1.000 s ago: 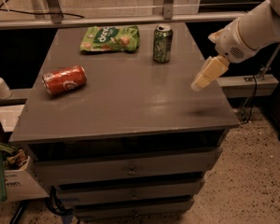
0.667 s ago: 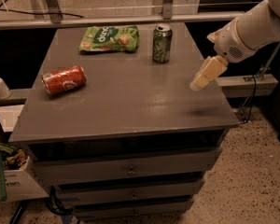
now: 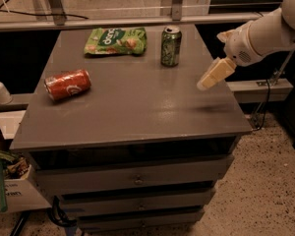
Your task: Move green can near coke can
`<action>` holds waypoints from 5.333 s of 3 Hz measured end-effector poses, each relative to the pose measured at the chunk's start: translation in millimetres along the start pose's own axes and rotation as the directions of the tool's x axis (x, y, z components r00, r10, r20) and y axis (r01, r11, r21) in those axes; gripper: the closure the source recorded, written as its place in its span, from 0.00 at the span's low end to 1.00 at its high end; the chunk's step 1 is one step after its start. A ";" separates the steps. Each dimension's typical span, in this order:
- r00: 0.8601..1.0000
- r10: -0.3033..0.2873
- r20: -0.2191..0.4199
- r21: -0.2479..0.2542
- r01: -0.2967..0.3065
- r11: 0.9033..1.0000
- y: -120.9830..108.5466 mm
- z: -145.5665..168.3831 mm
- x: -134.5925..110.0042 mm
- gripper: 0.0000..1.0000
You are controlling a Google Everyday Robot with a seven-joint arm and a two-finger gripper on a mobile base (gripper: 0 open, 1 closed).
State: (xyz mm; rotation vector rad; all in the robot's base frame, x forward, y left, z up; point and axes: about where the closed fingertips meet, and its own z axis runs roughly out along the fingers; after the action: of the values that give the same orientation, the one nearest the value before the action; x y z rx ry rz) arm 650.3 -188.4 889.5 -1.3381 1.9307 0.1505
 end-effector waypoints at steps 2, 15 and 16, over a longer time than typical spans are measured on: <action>0.983 0.047 0.178 0.008 -0.050 0.999 -42.5 35.6 -18.0 0.00; 0.794 0.152 0.588 -0.394 0.118 0.912 53.0 98.6 -179.3 1.00; 0.790 0.131 0.599 -0.394 0.149 0.907 68.1 119.7 -202.3 1.00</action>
Offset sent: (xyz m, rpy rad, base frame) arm 0.0891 0.0167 0.0024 0.2901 -0.0871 0.0156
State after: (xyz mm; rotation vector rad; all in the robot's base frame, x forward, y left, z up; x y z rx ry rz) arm 686.4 52.3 914.6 -1.3403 1.3580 0.9386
